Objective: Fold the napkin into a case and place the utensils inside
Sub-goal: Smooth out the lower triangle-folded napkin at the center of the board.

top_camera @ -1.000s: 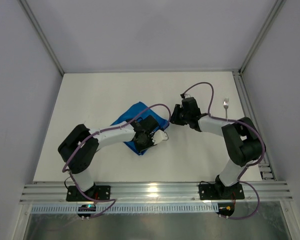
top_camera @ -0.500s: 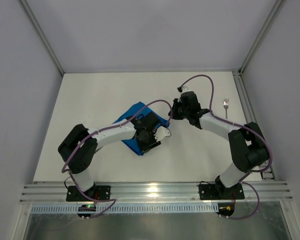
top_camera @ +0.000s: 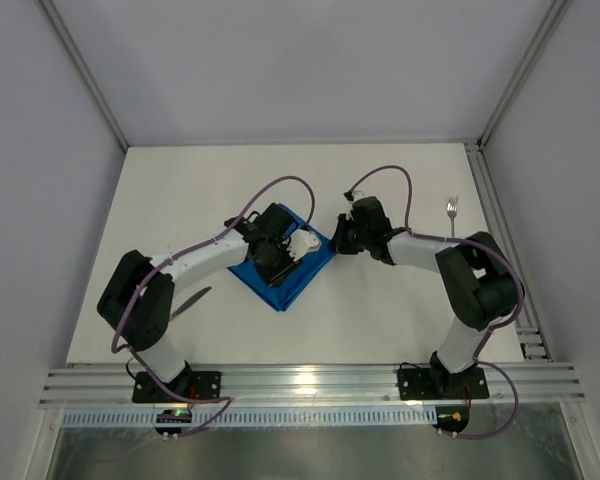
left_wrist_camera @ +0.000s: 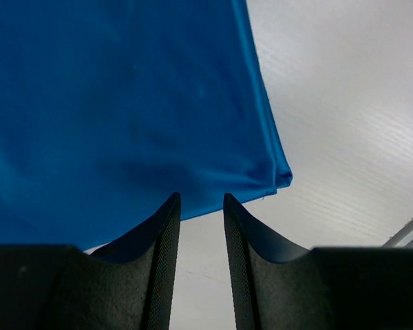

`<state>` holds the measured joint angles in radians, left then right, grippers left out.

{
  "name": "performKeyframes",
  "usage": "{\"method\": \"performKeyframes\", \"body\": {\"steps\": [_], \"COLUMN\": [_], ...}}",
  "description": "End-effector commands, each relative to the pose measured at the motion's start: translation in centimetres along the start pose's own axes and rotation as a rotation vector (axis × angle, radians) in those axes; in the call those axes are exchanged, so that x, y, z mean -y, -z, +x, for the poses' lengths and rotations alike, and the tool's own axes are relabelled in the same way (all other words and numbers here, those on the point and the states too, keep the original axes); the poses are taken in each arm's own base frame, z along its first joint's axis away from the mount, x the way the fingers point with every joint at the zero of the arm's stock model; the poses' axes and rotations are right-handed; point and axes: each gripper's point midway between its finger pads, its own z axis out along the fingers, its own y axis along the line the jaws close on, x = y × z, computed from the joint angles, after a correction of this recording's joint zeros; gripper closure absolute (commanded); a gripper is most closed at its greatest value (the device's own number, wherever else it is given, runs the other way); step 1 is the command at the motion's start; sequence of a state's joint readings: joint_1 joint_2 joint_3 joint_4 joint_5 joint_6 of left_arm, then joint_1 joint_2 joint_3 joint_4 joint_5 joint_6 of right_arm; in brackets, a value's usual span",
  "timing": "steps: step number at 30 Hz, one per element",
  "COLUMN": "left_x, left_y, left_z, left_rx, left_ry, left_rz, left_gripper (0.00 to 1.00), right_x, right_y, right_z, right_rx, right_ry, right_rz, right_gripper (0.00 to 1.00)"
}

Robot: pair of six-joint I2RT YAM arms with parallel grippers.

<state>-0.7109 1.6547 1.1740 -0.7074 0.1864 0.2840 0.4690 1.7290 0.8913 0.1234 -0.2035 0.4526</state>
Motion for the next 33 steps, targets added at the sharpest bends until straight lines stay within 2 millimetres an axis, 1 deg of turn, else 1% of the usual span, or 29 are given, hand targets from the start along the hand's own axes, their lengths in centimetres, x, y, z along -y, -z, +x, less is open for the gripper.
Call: {"method": "performKeyframes", "body": {"steps": [1, 2, 3, 4, 7, 10, 12, 15, 17, 18, 20, 22, 23, 24, 25, 27, 29, 30, 31, 32, 33], "left_x": [0.4, 0.6, 0.9, 1.0, 1.3, 1.6, 1.9, 2.4, 2.6, 2.7, 2.9, 3.0, 2.7, 2.5, 2.3, 2.1, 2.2, 2.1, 2.1, 2.3, 2.7], "left_y": [-2.8, -3.3, -4.2, -4.5, -5.3, -5.4, -5.5, -5.5, -5.2, -5.1, -4.3, -3.6, -2.9, -2.0, -1.2, 0.0, 0.4, 0.4, 0.1, -0.2, -1.0], "left_z": [3.7, 4.3, 5.3, 5.7, 6.5, 7.3, 7.9, 8.4, 8.3, 8.2, 6.8, 5.1, 3.5, 2.3, 0.6, -1.0, -2.1, -2.6, -2.7, -2.7, -2.5], "left_rx": [-0.119, -0.142, -0.18, -0.195, -0.222, -0.238, -0.251, -0.261, -0.25, -0.244, -0.189, -0.13, -0.085, -0.046, -0.003, 0.05, 0.08, 0.085, 0.079, 0.074, 0.051], "left_ry": [0.017, 0.008, 0.006, 0.003, -0.002, -0.006, -0.005, -0.005, -0.004, -0.006, -0.011, -0.013, -0.013, -0.016, -0.022, -0.023, -0.026, -0.021, -0.017, -0.015, -0.007], "left_rz": [0.012, 0.015, 0.027, 0.031, 0.044, 0.056, 0.068, 0.089, 0.099, 0.102, 0.112, 0.113, 0.102, 0.09, 0.083, 0.07, 0.077, 0.081, 0.086, 0.097, 0.112], "left_gripper": [0.66, 0.66, 0.66, 0.66, 0.66, 0.67, 0.69, 0.7, 0.7, 0.7, 0.68, 0.66, 0.65, 0.65, 0.65, 0.65, 0.65, 0.66, 0.66, 0.68, 0.69], "right_x": [0.1, 0.5, 1.0, 1.4, 2.5, 3.7, 4.0, 4.0, 4.1, 3.9, 3.1, 2.7, 2.0, 1.7, 0.9, 0.0, -0.9, -1.4, -1.6, -1.7, -2.1], "right_y": [-0.9, -1.1, -1.5, -1.6, -2.3, -2.4, -2.4, -2.6, -2.8, -2.9, -2.8, -2.5, -2.2, -2.1, -1.5, -0.8, -0.1, 0.7, 1.1, 1.3, 1.9], "right_z": [-0.9, -0.7, -0.8, -0.6, -0.7, -0.6, -1.1, -1.6, -1.8, -2.3, -3.0, -2.9, -3.6, -4.0, -4.7, -5.6, -5.9, -6.6, -6.6, -5.8, -6.0], "right_rx": [0.024, 0.013, 0.011, -0.003, -0.018, -0.025, -0.014, -0.021, -0.026, -0.016, -0.009, -0.031, -0.02, -0.011, 0.006, 0.028, 0.044, 0.068, 0.077, 0.068, 0.088], "right_ry": [-0.024, -0.03, -0.036, -0.043, -0.058, -0.083, -0.09, -0.076, -0.06, -0.05, -0.03, -0.022, -0.015, -0.005, 0.003, 0.018, 0.034, 0.041, 0.042, 0.043, 0.045], "right_rz": [0.01, 0.028, 0.053, 0.074, 0.12, 0.158, 0.167, 0.165, 0.168, 0.161, 0.129, 0.12, 0.095, 0.086, 0.059, 0.035, 0.017, 0.009, 0.008, 0.009, 0.006], "right_gripper": [0.96, 0.96, 0.96, 0.96, 0.96, 0.96, 0.96, 0.96, 0.96, 0.96, 0.96, 0.96, 0.96, 0.96, 0.96, 0.96, 0.96, 0.96, 0.96, 0.96, 0.96]}}
